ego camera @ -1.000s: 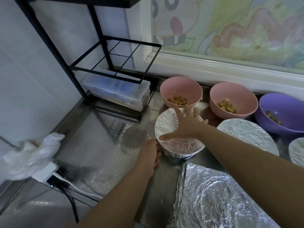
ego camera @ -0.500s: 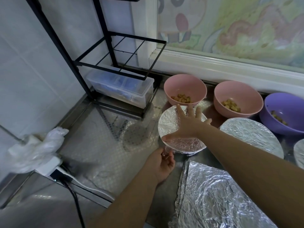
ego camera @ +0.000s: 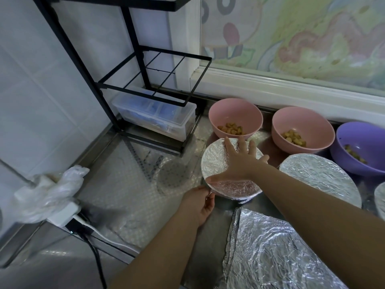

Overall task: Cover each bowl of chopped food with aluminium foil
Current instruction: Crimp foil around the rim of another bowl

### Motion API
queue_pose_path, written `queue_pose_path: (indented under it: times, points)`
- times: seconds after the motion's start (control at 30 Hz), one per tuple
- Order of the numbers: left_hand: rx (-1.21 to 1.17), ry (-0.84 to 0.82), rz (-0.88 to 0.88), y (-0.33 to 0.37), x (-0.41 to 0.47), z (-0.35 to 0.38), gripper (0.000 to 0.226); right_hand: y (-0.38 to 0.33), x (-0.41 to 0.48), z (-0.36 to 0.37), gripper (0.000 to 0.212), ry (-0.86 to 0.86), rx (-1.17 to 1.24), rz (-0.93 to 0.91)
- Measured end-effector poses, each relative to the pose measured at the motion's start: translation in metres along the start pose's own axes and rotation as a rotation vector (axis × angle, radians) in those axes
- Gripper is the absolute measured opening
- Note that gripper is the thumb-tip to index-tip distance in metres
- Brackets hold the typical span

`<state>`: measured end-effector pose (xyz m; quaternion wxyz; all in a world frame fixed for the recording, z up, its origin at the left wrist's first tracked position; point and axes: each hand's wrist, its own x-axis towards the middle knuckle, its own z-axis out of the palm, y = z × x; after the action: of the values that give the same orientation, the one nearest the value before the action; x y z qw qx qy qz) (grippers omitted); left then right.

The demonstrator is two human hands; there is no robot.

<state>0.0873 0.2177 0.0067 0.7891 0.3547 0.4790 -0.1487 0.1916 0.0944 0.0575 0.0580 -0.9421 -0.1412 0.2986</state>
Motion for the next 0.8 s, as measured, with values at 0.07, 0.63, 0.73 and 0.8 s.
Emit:
queue_pose_path:
  times: [0.07,0.63,0.73,0.8]
  points:
    - [-0.011,-0.016,-0.033,0.003,-0.003,0.0,0.012,0.0,0.0,0.0,0.154,-0.003,-0.003,0.001]
    - [-0.128,-0.163,-0.064,0.02,-0.014,-0.005,0.002,0.0,0.0,0.002,0.152,0.004,-0.012,-0.002]
    - [-0.092,-0.135,-0.036,0.018,-0.009,-0.003,0.008,0.001,0.001,0.003,0.152,0.002,-0.005,-0.004]
    - [-0.08,-0.103,-0.018,0.016,-0.005,-0.005,0.007,0.001,0.001,0.003,0.152,0.002,-0.005,-0.004]
